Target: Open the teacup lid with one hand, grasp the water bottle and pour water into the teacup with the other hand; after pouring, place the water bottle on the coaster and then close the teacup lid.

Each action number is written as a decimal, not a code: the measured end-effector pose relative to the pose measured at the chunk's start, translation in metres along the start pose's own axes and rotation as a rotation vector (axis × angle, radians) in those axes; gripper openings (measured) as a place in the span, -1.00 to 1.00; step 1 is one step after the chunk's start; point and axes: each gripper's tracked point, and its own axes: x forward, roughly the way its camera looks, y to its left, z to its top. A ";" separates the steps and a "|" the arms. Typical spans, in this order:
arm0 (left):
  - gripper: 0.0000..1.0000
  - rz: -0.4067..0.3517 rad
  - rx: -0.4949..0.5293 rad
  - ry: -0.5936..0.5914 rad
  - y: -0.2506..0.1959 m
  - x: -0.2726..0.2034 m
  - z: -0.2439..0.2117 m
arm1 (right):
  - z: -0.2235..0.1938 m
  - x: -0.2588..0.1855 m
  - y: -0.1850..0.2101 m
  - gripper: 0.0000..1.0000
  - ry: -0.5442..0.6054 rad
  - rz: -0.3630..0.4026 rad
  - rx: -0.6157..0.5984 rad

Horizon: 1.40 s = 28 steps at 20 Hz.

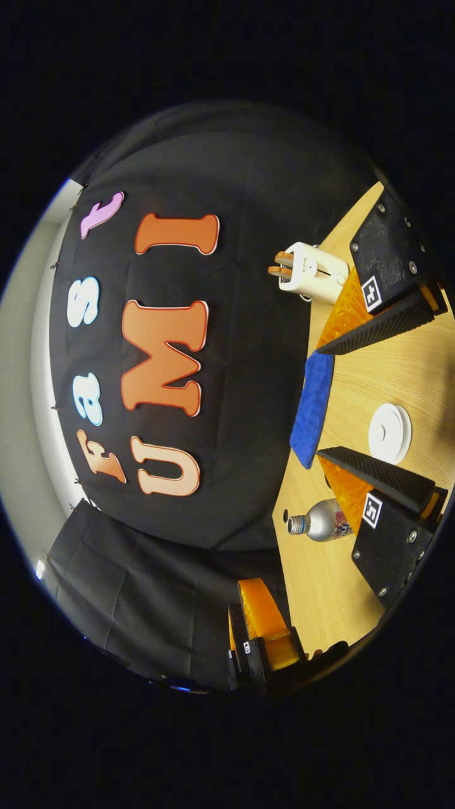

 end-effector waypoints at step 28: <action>0.87 -0.069 -0.060 0.097 -0.011 0.010 -0.057 | -0.112 0.060 0.041 -0.48 0.267 0.128 0.051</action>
